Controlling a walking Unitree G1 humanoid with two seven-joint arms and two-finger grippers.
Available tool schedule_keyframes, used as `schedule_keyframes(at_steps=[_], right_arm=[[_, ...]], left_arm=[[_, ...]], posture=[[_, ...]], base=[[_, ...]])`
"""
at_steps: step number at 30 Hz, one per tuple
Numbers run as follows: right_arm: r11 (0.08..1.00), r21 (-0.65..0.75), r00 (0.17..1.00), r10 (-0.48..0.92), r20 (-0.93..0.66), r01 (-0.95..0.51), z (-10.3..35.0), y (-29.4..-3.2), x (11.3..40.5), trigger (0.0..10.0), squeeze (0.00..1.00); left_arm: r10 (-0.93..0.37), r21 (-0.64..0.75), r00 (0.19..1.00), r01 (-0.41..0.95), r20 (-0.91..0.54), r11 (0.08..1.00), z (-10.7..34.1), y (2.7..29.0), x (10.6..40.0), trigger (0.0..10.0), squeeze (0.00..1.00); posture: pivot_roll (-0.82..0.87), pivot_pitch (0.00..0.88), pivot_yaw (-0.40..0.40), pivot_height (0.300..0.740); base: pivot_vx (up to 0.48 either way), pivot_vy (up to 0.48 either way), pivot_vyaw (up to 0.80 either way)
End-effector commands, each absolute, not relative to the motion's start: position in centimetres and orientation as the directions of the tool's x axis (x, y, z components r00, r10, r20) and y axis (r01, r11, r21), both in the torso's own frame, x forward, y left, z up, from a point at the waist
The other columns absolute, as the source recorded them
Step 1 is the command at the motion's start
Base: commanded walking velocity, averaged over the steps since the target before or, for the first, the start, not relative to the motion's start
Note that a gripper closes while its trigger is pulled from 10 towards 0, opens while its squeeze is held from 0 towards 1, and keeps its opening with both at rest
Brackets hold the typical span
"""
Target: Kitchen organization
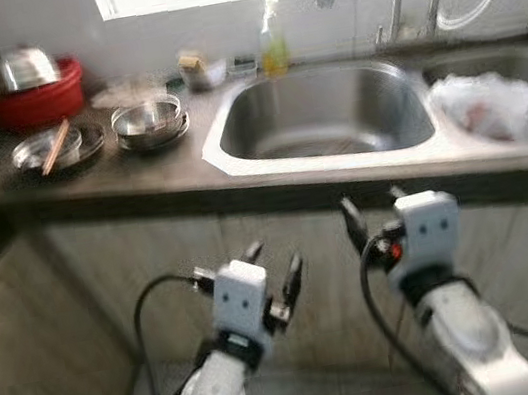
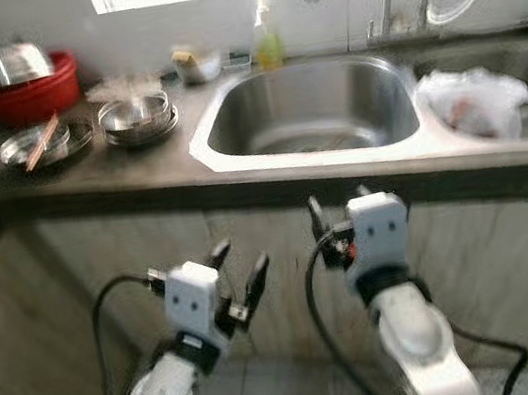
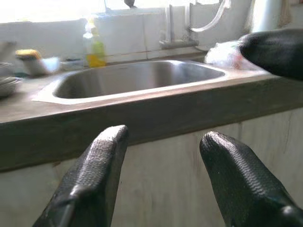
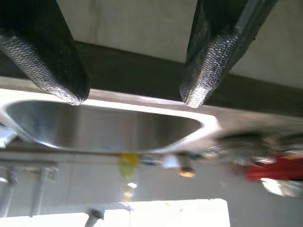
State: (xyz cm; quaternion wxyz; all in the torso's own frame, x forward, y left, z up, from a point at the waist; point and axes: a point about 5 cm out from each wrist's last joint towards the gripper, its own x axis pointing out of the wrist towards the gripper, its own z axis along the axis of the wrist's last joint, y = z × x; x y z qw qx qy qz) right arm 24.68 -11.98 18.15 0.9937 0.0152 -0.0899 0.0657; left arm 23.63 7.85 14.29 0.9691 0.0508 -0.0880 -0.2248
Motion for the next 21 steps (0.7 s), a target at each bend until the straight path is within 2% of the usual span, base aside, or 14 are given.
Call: schedule_keyframes(at_steps=[1, 19, 21], right_arm=[[0.992, 0.012, 0.977, 0.123, 0.176, -0.127, 18.1, -12.2, 24.7, 10.0, 0.0], [0.991, -0.062, 0.984, 0.126, 0.128, -0.119, 17.1, -12.3, 24.9, 10.0, 0.0], [0.99, -0.063, 0.984, 0.129, 0.126, -0.122, 17.0, -12.3, 24.8, 10.0, 0.0]], left_arm=[[-0.454, 0.139, 0.88, 0.436, 0.142, 0.889, 14.3, 7.5, 23.6, 10.0, 0.0], [-0.455, 0.14, 0.879, 0.437, 0.14, 0.888, 14.3, 7.2, 24.0, 10.0, 0.0], [-0.46, 0.138, 0.876, 0.443, 0.144, 0.886, 14.3, 7.2, 24.0, 10.0, 0.0]], posture=[[0.11, 0.032, 0.003, 0.74], [0.1, 0.022, 0.007, 0.74], [0.1, 0.024, 0.01, 0.74]], base=[[0.0, 0.0, 0.0], [0.0, 0.0, 0.0], [0.0, 0.0, 0.8]])
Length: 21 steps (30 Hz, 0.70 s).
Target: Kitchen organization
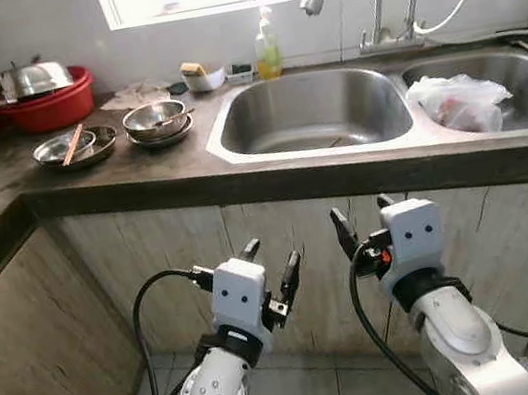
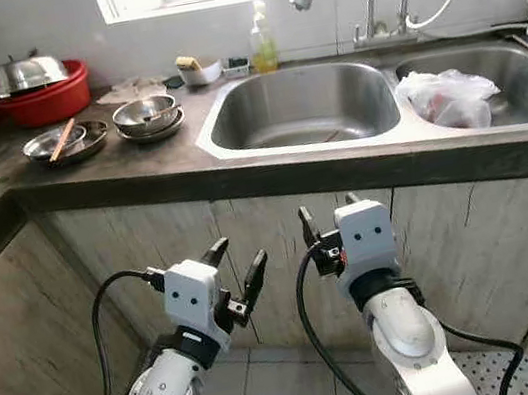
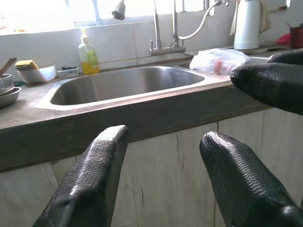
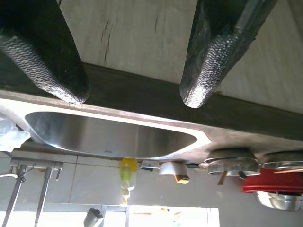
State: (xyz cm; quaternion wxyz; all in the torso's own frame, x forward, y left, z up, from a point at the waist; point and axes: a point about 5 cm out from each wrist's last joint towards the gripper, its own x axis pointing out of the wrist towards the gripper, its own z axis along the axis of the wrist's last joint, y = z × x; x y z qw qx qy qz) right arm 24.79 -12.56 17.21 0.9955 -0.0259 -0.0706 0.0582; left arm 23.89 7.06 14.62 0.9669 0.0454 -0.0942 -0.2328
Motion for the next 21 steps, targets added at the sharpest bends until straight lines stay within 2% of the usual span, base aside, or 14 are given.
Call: schedule_keyframes(at_steps=[1, 13, 21], right_arm=[[0.99, -0.063, 0.983, 0.131, 0.126, -0.124, 17.0, -12.24, 24.83, 10.0, 0.0], [0.985, -0.081, 0.98, 0.162, 0.113, -0.153, 16.7, -12.1, 24.85, 10.0, 0.0], [0.981, -0.09, 0.977, 0.18, 0.111, -0.171, 16.53, -11.85, 24.83, 10.0, 0.0]], left_arm=[[-0.461, 0.138, 0.875, 0.444, 0.146, 0.886, 14.32, 7.14, 23.94, 10.0, 0.0], [-0.452, 0.139, 0.881, 0.434, 0.143, 0.89, 14.4, 7.09, 23.97, 10.0, 0.0], [-0.451, 0.149, 0.881, 0.432, 0.143, 0.89, 14.43, 7.2, 23.96, 10.0, 0.0]], posture=[[0.1, 0.024, 0.01, 0.74], [0.1, 0.033, 0.004, 0.74], [0.11, 0.037, 0.008, 0.74]], base=[[0.0, 0.0, 0.8], [0.0, 0.0, 0.8], [0.288, 0.0, 0.8]])
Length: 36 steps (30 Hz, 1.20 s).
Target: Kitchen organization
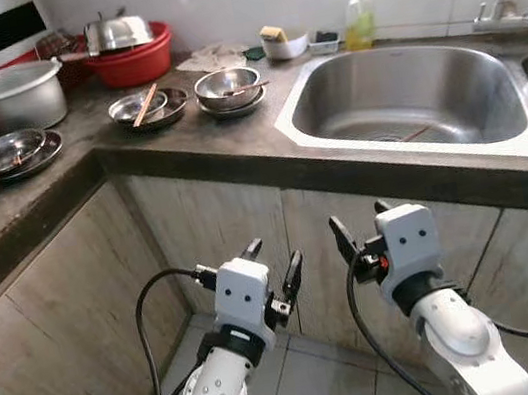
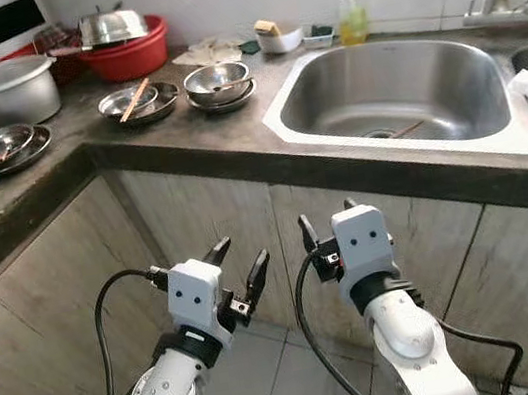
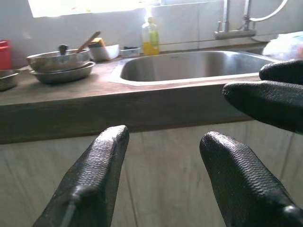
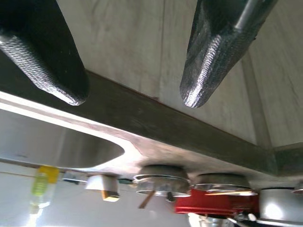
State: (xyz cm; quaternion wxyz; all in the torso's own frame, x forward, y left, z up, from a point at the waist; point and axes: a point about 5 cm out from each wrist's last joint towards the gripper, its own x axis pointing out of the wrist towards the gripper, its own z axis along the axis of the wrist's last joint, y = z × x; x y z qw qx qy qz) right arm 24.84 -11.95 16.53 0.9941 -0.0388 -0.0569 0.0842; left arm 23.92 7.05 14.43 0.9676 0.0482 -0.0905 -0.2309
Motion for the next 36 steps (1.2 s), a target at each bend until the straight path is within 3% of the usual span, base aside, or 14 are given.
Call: schedule_keyframes(at_steps=[1, 15, 36], right_arm=[[0.981, -0.09, 0.977, 0.18, 0.112, -0.171, 16.55, -11.83, 24.83, 10.0, 0.0], [0.979, -0.102, 0.976, 0.188, 0.111, -0.177, 16.33, -11.8, 24.92, 10.0, 0.0], [0.974, -0.108, 0.971, 0.209, 0.114, -0.197, 16.17, -11.56, 24.86, 10.0, 0.0]], left_arm=[[-0.452, 0.149, 0.88, 0.432, 0.143, 0.889, 14.43, 7.21, 23.95, 10.0, 0.0], [-0.444, 0.144, 0.883, 0.425, 0.149, 0.894, 14.51, 7.24, 24.16, 10.0, 0.0], [-0.409, 0.148, 0.9, 0.388, 0.154, 0.91, 14.45, 7.57, 24.44, 10.0, 0.0]], posture=[[0.11, 0.036, 0.011, 0.74], [0.11, 0.033, 0.013, 0.74], [0.11, 0.034, 0.008, 0.74]], base=[[0.292, 0.0, 0.8], [0.288, 0.0, 0.8], [0.056, 0.0, 0.8]])
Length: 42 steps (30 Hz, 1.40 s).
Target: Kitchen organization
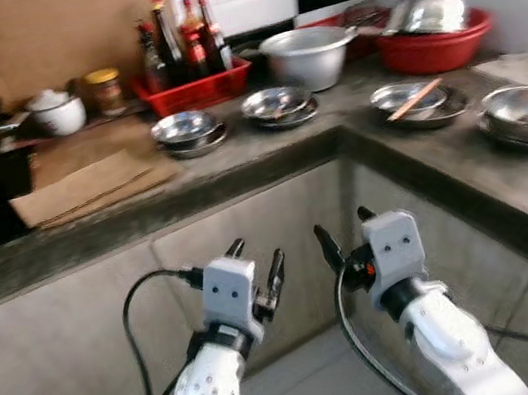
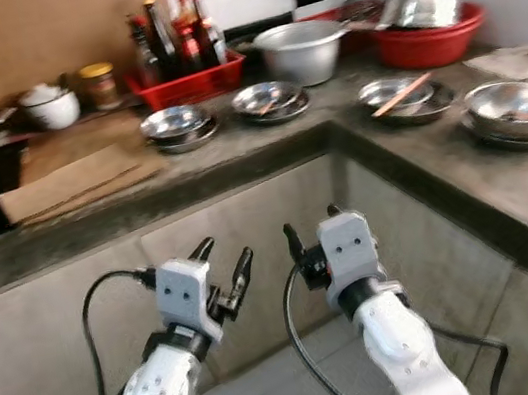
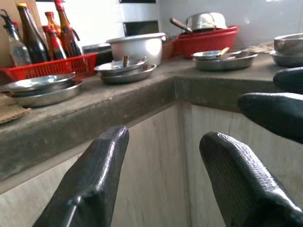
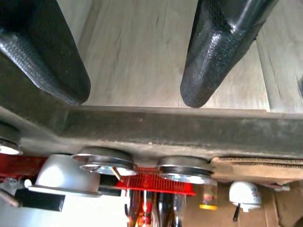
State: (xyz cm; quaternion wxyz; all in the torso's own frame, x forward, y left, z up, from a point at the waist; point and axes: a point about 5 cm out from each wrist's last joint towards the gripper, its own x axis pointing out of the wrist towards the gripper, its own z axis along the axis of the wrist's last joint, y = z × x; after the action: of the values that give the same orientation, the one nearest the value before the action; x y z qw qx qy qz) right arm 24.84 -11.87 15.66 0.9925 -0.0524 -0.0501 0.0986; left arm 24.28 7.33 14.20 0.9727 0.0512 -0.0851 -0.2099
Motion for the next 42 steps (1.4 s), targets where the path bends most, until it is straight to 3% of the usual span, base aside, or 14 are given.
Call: schedule_keyframes(at_steps=[1, 8, 32, 42], right_arm=[[0.974, -0.108, 0.971, 0.209, 0.115, -0.197, 16.18, -11.55, 24.87, 10.0, 0.0], [0.978, -0.088, 0.972, 0.2, 0.121, -0.19, 16.25, -11.55, 24.97, 10.0, 0.0], [0.976, -0.057, 0.964, 0.216, 0.154, -0.21, 16.86, -11.27, 25.47, 10.0, 0.0], [0.979, -0.073, 0.966, 0.201, 0.162, -0.192, 17.02, -11.55, 25.73, 10.0, 0.0]], left_arm=[[-0.41, 0.15, 0.899, 0.388, 0.153, 0.909, 14.45, 7.57, 24.45, 10.0, 0.0], [-0.413, 0.151, 0.898, 0.392, 0.151, 0.907, 14.43, 7.56, 24.44, 10.0, 0.0], [-0.425, 0.157, 0.893, 0.403, 0.15, 0.902, 14.4, 7.56, 24.5, 10.0, 0.0], [-0.423, 0.156, 0.895, 0.402, 0.143, 0.902, 14.27, 7.73, 24.48, 10.0, 0.0]], posture=[[0.11, 0.034, 0.008, 0.74], [0.11, 0.034, 0.008, 0.74], [0.11, 0.009, 0.006, 0.74], [0.11, 0.02, 0.006, 0.74]], base=[[0.296, 0.0, 0.8], [0.296, 0.0, 0.8], [0.295, 0.0, 0.0], [0.293, 0.0, 0.36]])
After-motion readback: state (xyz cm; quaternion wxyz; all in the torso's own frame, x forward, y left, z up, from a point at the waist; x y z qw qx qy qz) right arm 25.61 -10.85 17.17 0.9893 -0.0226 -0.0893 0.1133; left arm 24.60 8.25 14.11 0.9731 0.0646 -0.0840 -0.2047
